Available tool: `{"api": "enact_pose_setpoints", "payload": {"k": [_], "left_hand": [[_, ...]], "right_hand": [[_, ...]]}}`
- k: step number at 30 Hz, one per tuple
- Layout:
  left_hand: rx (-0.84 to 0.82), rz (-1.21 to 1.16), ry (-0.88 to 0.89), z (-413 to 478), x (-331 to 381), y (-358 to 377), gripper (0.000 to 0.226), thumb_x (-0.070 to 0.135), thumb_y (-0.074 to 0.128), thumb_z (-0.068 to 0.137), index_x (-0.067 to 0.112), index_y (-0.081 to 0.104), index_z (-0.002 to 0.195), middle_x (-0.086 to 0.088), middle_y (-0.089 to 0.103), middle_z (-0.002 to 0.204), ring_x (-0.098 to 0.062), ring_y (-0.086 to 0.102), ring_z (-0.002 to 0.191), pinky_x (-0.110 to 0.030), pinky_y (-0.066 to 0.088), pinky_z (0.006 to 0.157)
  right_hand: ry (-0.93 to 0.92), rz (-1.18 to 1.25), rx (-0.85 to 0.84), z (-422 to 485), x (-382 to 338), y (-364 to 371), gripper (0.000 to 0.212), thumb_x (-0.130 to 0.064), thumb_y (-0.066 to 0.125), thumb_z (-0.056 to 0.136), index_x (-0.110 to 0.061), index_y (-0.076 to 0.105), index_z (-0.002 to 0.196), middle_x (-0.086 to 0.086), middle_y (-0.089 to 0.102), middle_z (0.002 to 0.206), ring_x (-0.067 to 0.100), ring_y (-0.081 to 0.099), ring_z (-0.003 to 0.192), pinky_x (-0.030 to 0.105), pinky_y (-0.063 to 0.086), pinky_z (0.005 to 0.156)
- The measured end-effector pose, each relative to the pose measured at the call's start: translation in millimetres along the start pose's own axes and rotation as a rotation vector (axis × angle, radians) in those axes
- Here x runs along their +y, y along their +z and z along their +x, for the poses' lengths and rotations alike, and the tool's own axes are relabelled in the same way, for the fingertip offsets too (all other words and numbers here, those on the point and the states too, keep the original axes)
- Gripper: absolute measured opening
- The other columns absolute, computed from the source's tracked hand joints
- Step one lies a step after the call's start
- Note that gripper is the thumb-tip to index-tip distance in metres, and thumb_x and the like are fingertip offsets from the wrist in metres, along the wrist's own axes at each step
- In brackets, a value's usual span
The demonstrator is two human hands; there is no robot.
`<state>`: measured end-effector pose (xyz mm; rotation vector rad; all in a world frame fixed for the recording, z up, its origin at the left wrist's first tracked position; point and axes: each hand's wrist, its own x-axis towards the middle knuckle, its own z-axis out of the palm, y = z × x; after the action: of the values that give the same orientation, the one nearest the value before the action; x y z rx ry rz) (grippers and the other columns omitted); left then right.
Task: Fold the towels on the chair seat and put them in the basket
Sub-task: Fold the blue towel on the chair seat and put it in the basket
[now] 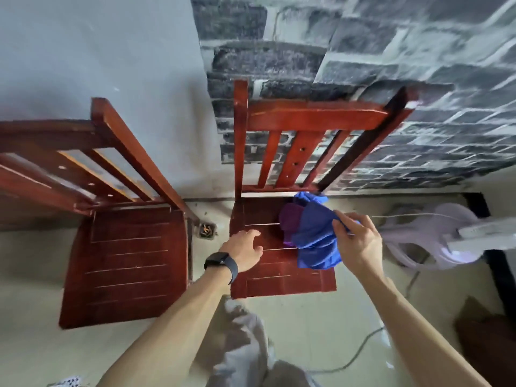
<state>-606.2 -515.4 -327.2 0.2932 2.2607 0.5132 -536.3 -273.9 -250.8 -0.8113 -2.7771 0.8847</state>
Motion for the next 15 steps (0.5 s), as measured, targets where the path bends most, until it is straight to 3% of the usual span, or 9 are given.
{"api": "enact_pose_setpoints", "payload": {"k": [3,8,10,13,15], "left_hand": [[0.074,-0.060,0.075,-27.3,22.0,-26.4,0.055,0.042,0.055,0.090,0.027,0.043,0.142,-0.009,0.053,0.140,-0.027,0.052,0.126,-0.039,0.043,0.105],[0.125,-0.340,0.216,-74.6,68.1,-63.6,0.076,0.044,0.070,0.083,0.023,0.037,0.148,-0.002,0.046,0.148,-0.022,0.047,0.133,-0.036,0.039,0.110],[0.122,-0.497,0.285,-90.5,83.3,-79.6,0.066,0.043,0.074,0.082,0.025,0.047,0.140,-0.002,0.053,0.141,-0.017,0.054,0.125,-0.033,0.043,0.107],[0.163,-0.668,0.348,-119.0,105.5,-101.5,0.022,0.031,0.077,0.083,0.034,0.065,0.101,-0.002,0.068,0.115,-0.019,0.065,0.105,-0.032,0.053,0.095],[0.184,-0.660,0.373,-141.9,117.7,-113.0,0.029,0.028,0.079,0.081,0.032,0.060,0.102,0.003,0.064,0.109,-0.019,0.062,0.101,-0.021,0.055,0.080]], "right_hand": [[-0.023,0.033,0.003,-3.8,-31.4,-28.5,0.021,-0.013,0.069,0.090,-0.015,0.078,0.109,0.007,0.070,0.102,0.026,0.067,0.085,0.022,0.042,0.080],[-0.065,0.201,0.091,-15.1,-80.5,-84.5,0.023,-0.015,0.067,0.092,-0.019,0.076,0.112,-0.005,0.062,0.089,0.011,0.058,0.076,0.005,0.034,0.072],[-0.075,0.251,0.119,-22.2,-96.6,-106.9,0.022,-0.018,0.066,0.093,-0.020,0.076,0.113,-0.005,0.061,0.089,0.004,0.057,0.071,0.001,0.035,0.072],[-0.076,0.318,0.124,-36.6,-112.1,-138.2,0.024,-0.026,0.064,0.094,-0.029,0.074,0.115,-0.003,0.067,0.092,0.013,0.062,0.078,0.021,0.045,0.081],[-0.043,0.379,0.124,-48.2,-118.3,-155.0,0.025,-0.031,0.062,0.094,-0.032,0.073,0.117,-0.003,0.072,0.088,0.015,0.067,0.083,0.028,0.049,0.083]]}}
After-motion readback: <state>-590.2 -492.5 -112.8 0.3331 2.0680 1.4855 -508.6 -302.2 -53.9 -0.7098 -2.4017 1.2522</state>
